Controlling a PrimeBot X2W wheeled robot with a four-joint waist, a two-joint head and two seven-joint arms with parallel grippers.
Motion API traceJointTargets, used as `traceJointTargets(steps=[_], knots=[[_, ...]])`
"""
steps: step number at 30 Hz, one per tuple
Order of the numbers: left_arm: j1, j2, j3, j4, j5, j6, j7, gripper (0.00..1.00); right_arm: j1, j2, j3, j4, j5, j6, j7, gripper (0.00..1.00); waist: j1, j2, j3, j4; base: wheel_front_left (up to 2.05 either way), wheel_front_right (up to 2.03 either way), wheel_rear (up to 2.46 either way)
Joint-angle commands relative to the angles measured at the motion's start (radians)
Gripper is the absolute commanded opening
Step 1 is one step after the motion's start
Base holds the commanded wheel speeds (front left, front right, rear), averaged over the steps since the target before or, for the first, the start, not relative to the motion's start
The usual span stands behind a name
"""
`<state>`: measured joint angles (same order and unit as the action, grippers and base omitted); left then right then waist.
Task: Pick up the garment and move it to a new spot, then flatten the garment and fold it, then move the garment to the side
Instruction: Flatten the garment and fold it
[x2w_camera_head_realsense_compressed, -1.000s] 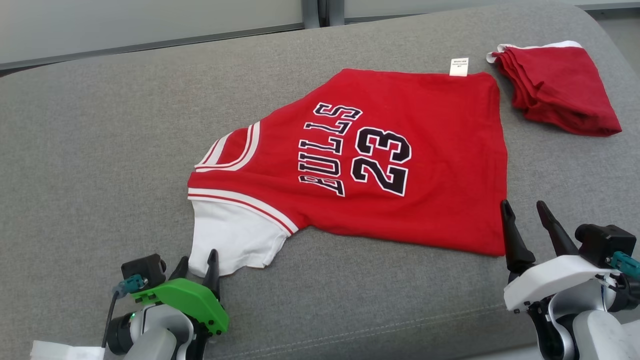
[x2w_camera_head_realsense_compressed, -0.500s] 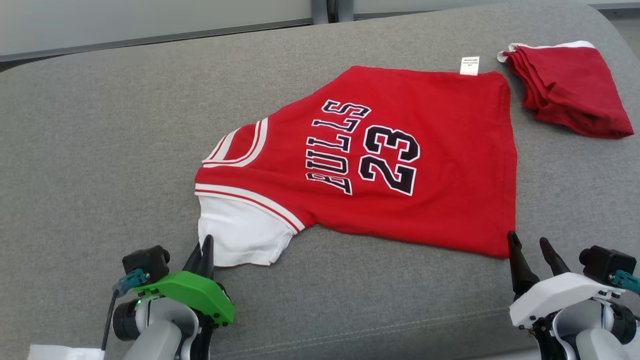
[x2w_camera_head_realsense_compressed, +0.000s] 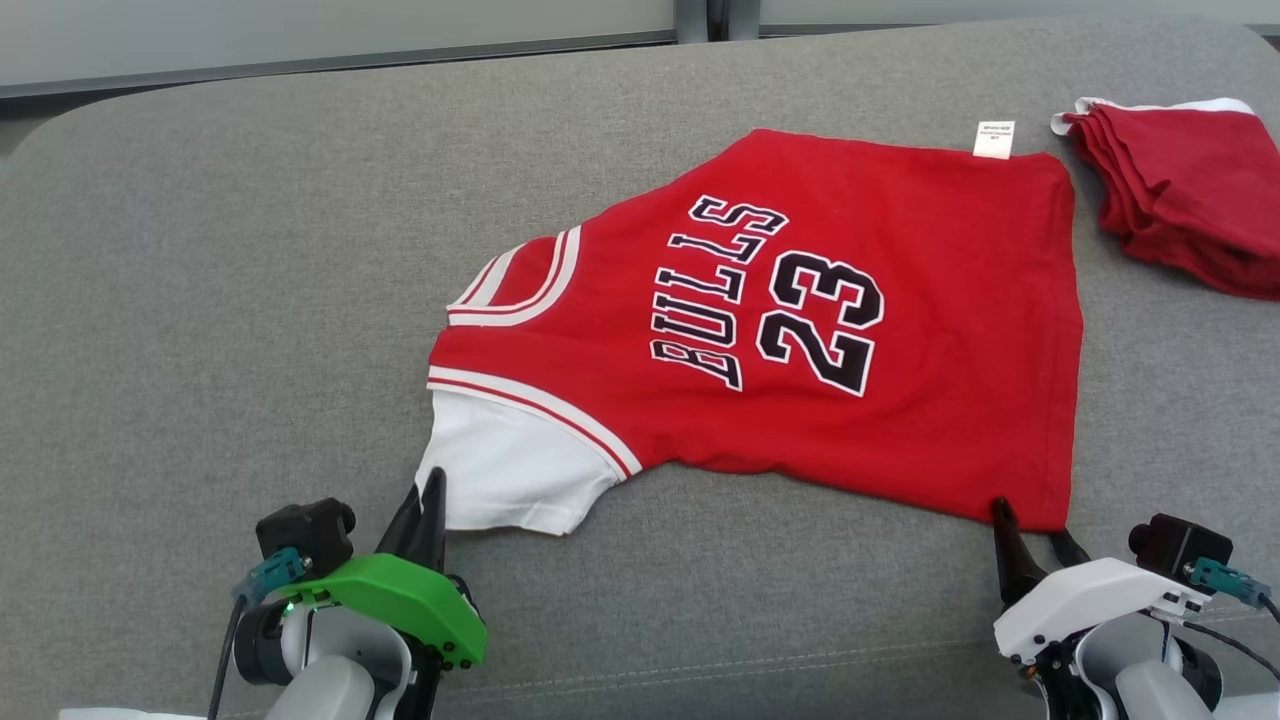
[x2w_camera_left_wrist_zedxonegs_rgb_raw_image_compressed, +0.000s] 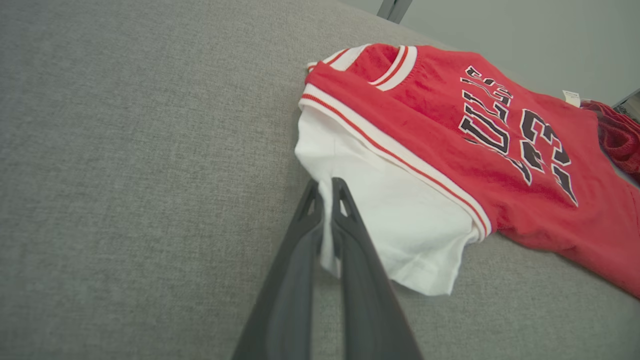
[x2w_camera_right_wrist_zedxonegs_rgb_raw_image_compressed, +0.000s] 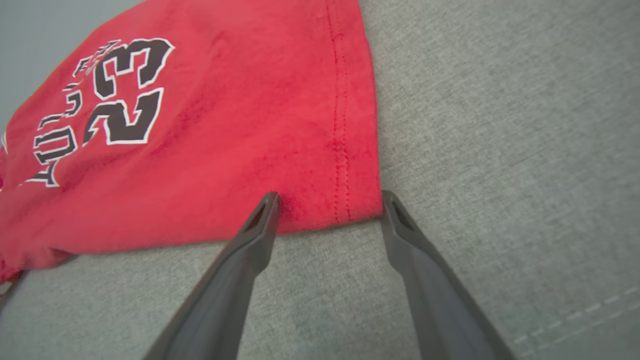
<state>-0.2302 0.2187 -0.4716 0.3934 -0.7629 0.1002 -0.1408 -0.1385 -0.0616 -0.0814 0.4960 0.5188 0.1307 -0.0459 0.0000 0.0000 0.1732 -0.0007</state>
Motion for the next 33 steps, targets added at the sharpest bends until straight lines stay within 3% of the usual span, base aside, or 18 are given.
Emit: traceJointTargets(steps=[1, 4, 5, 7, 9, 10, 12, 18, 26, 33], knots=[[0.017, 0.01, -0.002, -0.017, 0.007, 0.008, 0.006, 0.0, -0.02, -0.004, 0.013, 0.036, 0.019, 0.0, -0.007, 1.0, 0.0, 0.0, 0.0, 0.007, 0.0, 0.0, 0.0], [0.021, 0.013, -0.008, -0.041, 0.009, 0.016, 0.013, 0.0, -0.041, -0.007, 0.031, 0.084, 0.04, 0.0, -0.026, 0.96, 0.0, 0.0, -0.001, 0.013, 0.0, 0.0, 0.0], [0.026, 0.013, -0.01, -0.048, 0.009, 0.019, 0.015, 0.0, -0.049, -0.008, 0.037, 0.097, 0.052, 0.0, -0.034, 0.83, 0.0, 0.0, -0.002, 0.014, 0.0, 0.0, 0.0], [0.032, 0.016, -0.011, -0.057, 0.01, 0.022, 0.017, 0.0, -0.061, -0.011, 0.055, 0.118, 0.076, 0.0, -0.042, 0.43, 0.0, 0.0, -0.004, 0.015, 0.0, 0.0, 0.0], [0.036, 0.019, -0.013, -0.065, 0.009, 0.024, 0.019, 0.0, -0.069, -0.021, 0.076, 0.138, 0.091, 0.0, -0.049, 0.22, 0.0, 0.0, -0.006, 0.016, 0.0, 0.0, 0.0], [0.036, 0.021, -0.013, -0.07, 0.009, 0.026, 0.021, 0.0, -0.075, -0.025, 0.088, 0.142, 0.1, 0.0, -0.057, 0.04, 0.0, 0.0, -0.007, 0.016, 0.0, 0.0, 0.0], [0.036, 0.021, -0.013, -0.075, 0.007, 0.027, 0.021, 0.0, -0.081, -0.028, 0.097, 0.143, 0.112, 0.0, -0.064, 0.0, 0.0, 0.0, -0.009, 0.015, 0.0, 0.0, 0.0], [0.053, -0.004, 0.028, -0.117, -0.072, -0.009, 0.009, 0.0, -0.102, -0.07, 0.141, 0.109, 0.169, 0.0, -0.131, 0.0, 0.0, 0.0, -0.021, 0.011, 0.0, 0.0, 0.0], [0.008, -0.023, 0.099, -0.203, -0.186, -0.059, 0.024, 0.0, -0.147, -0.153, 0.202, -0.033, 0.236, 0.0, -0.161, 0.0, 0.0, 0.0, -0.046, -0.004, 0.0, 0.0, 0.0], [-0.109, 0.005, 0.131, -0.297, -0.208, -0.056, 0.074, 0.0, -0.235, -0.229, 0.201, -0.13, 0.267, 0.0, -0.135, 0.0, 0.0, 0.0, -0.073, -0.011, 0.0, 0.0, 0.0]])
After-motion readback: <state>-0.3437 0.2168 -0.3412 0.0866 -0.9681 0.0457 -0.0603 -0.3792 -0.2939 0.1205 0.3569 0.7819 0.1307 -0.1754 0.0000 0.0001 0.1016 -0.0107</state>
